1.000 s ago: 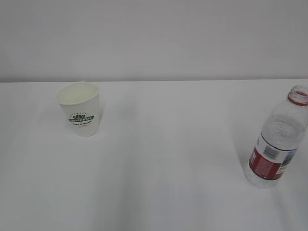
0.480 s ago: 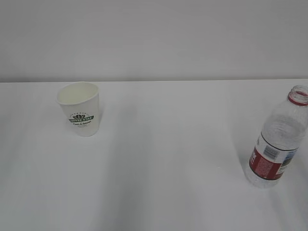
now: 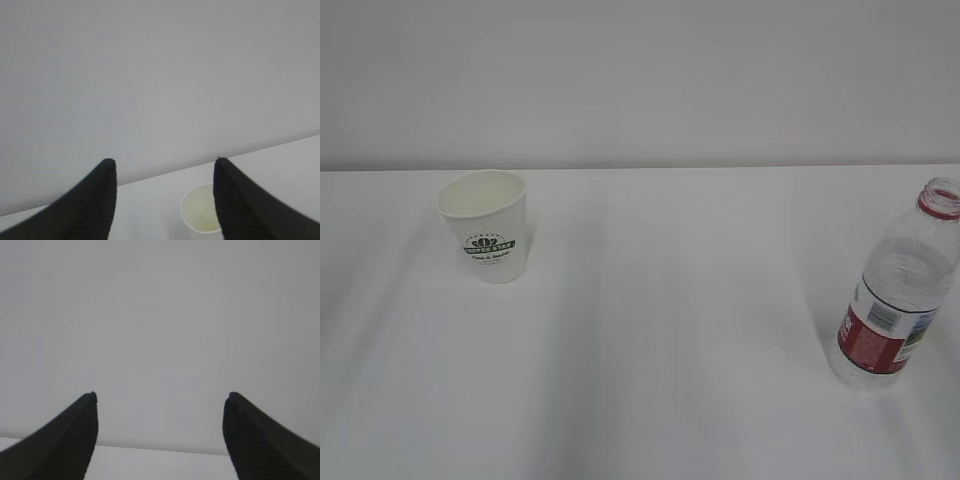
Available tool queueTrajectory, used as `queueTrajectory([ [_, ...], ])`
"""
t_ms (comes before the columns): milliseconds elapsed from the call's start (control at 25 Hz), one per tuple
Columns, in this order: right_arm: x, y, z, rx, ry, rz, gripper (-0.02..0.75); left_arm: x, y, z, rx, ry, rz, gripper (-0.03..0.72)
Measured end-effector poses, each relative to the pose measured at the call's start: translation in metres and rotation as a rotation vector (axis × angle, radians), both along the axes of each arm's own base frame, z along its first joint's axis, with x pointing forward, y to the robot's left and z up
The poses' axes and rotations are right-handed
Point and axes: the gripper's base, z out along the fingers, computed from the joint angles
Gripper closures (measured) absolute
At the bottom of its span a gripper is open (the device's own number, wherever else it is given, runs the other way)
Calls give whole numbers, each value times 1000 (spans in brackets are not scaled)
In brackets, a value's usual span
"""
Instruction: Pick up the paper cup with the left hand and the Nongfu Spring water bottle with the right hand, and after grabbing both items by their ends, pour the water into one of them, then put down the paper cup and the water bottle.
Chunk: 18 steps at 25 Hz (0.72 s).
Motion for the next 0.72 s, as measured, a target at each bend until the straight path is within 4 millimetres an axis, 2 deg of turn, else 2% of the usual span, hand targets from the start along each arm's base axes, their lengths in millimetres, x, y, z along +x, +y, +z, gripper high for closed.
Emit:
queueTrajectory([
  [320, 18, 2, -8, -9, 73, 0, 150, 3, -1, -6, 51, 11, -10, 238],
  [560, 29, 3, -17, -64, 110, -3, 150, 6, -4, -49, 56, 48, -40, 246],
  [720, 31, 4, -37, -68, 78, 7, 150, -4, -3, -72, -2, 8, -46, 262],
])
